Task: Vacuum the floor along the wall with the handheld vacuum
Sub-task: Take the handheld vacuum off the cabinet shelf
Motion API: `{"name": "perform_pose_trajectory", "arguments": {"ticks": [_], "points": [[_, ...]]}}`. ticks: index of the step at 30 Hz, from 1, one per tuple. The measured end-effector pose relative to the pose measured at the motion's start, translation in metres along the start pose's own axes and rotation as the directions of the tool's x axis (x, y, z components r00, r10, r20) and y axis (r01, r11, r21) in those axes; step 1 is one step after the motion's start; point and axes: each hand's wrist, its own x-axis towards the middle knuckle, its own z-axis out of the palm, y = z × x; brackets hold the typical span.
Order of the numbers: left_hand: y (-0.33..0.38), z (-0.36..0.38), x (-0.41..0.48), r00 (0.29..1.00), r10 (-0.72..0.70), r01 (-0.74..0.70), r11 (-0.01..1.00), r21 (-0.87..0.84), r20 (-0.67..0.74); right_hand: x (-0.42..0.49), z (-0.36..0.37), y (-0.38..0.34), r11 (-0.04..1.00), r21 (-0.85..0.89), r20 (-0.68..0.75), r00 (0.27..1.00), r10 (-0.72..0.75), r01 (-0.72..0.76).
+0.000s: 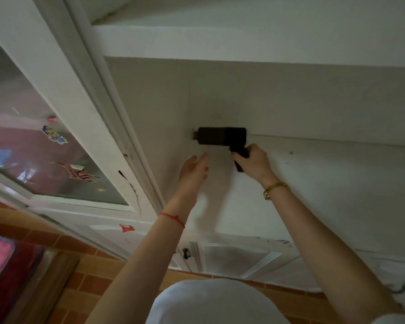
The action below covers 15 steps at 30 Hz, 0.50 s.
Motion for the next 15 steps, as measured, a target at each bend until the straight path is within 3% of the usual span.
{"name": "perform_pose_trajectory", "arguments": {"ticks": [8, 15], "points": [[0.001, 0.010, -0.010, 0.994, 0.048, -0.024, 0.972, -0.232, 0.096, -0.098, -0.028, 0.000, 0.993, 0.119, -0.075, 0.997, 0.003, 0.006], [-0.008, 0.016, -0.036, 0.984, 0.052, -0.008, 0.967, -0.255, 0.169, -0.157, -0.036, 0.002, 0.984, 0.179, -0.179, 0.982, 0.056, -0.023]]}}
